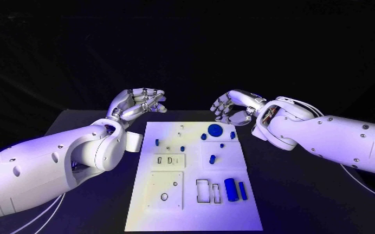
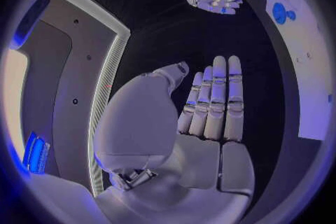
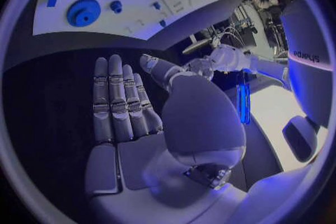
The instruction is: Assemble the parts on the task board
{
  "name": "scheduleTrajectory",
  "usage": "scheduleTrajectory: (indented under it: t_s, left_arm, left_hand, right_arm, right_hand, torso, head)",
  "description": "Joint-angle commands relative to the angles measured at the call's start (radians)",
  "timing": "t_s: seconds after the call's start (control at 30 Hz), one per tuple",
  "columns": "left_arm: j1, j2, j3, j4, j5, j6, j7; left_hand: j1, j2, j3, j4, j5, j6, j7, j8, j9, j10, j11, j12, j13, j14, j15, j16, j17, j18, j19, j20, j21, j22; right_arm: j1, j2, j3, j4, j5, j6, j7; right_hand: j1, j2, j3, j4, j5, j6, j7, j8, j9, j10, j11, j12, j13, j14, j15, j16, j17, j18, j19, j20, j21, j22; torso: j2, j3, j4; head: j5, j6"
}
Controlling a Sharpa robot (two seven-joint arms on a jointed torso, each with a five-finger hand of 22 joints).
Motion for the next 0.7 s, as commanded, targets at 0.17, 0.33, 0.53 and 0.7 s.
scheduleTrajectory:
  t_s: [0.17, 0.33, 0.53, 0.7]
  left_arm:
    - [0.001, -0.015, 0.001, 0.038, -0.052, 0.035, -0.017]
    - [0.001, -0.023, 0.002, 0.057, -0.054, 0.036, -0.021]
    - [0.001, -0.032, 0.007, 0.076, -0.057, 0.038, -0.023]
    - [0.001, -0.035, 0.010, 0.085, -0.060, 0.038, -0.022]
  left_hand:
    - [-0.012, -0.010, -0.002, 0.001, -0.003, 0.000, 0.002, 0.000, 0.002, 0.004, 0.004, -0.013, -0.002, -0.002, 0.002, 0.010, 0.014, 0.002, 0.001, -0.001, 0.008, 0.003]
    - [-0.018, -0.012, -0.004, 0.003, -0.001, -0.002, 0.002, -0.003, 0.004, 0.005, 0.004, -0.018, -0.002, 0.003, 0.001, 0.024, 0.031, 0.003, 0.003, -0.002, 0.015, 0.006]
    - [-0.022, -0.012, -0.005, 0.005, -0.001, -0.004, 0.003, -0.004, 0.006, 0.004, 0.004, -0.021, -0.001, 0.004, 0.000, 0.032, 0.040, 0.003, 0.005, -0.003, 0.020, 0.009]
    - [-0.023, -0.012, -0.005, 0.005, 0.000, -0.007, 0.004, -0.007, 0.006, 0.001, 0.005, -0.025, -0.002, 0.001, 0.001, 0.034, 0.045, 0.003, 0.004, -0.003, 0.022, 0.009]
  right_arm:
    - [0.005, 0.014, 0.001, 0.006, -0.288, 0.104, -0.151]
    - [0.004, 0.033, 0.001, 0.000, -0.344, 0.121, -0.174]
    - [0.002, 0.051, 0.001, -0.006, -0.382, 0.128, -0.196]
    - [0.002, 0.061, 0.001, -0.007, -0.404, 0.121, -0.207]
  right_hand:
    - [0.017, -0.048, -0.032, 0.039, 0.009, 0.058, -0.035, 0.001, 0.021, 0.091, -0.042, -0.014, 0.010, 0.183, -0.061, 0.124, 0.165, 0.019, 0.134, -0.069, 0.137, 0.077]
    - [0.020, -0.063, -0.038, 0.067, 0.010, 0.086, -0.048, 0.004, 0.040, 0.116, -0.057, -0.010, 0.024, 0.233, -0.076, 0.234, 0.290, 0.018, 0.167, -0.090, 0.212, 0.129]
    - [0.019, -0.081, -0.038, 0.095, 0.012, 0.080, -0.052, -0.002, 0.069, 0.103, -0.060, -0.013, 0.050, 0.233, -0.078, 0.342, 0.391, 0.017, 0.175, -0.094, 0.262, 0.172]
    - [0.019, -0.091, -0.039, 0.115, 0.011, 0.071, -0.053, -0.008, 0.087, 0.083, -0.058, -0.013, 0.065, 0.251, -0.079, 0.455, 0.478, 0.018, 0.189, -0.096, 0.305, 0.207]
  torso:
    - [0.046, -0.0022, 0.0098]
    - [0.066, -0.0028, 0.0190]
    - [0.079, -0.0016, 0.0229]
    - [0.084, -0.0008, 0.0217]
  head:
    - [-0.003, 0.007]
    - [-0.015, 0.013]
    - [-0.011, 0.013]
    - [-0.012, 0.011]
